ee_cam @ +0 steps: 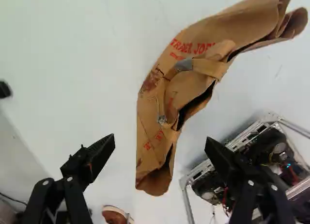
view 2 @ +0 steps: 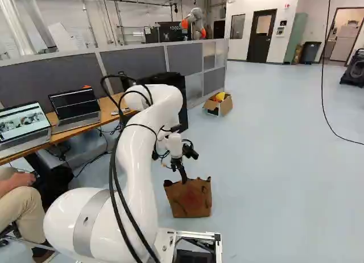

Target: Pick up the grocery bag from the ground

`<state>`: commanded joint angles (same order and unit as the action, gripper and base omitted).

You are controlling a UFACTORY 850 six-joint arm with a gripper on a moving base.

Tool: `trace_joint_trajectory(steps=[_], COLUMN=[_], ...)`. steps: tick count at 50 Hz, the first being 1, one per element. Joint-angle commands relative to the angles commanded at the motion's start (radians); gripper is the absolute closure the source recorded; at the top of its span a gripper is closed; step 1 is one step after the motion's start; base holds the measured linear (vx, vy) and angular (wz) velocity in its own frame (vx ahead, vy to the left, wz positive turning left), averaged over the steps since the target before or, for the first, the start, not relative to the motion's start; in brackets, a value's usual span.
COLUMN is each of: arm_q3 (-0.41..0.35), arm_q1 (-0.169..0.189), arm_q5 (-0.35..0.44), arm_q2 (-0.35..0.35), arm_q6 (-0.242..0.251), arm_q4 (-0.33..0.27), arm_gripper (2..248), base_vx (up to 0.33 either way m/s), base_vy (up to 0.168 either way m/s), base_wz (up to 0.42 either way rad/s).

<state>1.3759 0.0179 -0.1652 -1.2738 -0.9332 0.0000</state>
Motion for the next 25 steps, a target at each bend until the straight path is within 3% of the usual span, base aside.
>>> trace_joint_trajectory(steps=[8,25], arm_q3=[0.048,0.157], arm_q1=[0.000,0.000], arm_q5=[0.000,0.000], arm_q2=[-0.057,-0.179], arm_q6=[-0.028,-0.033], arm_q4=[0.000,0.000], arm_gripper=[3,3], base_vx=[0.000,0.000], base_vy=[0.000,0.000], base_wz=[0.000,0.000])
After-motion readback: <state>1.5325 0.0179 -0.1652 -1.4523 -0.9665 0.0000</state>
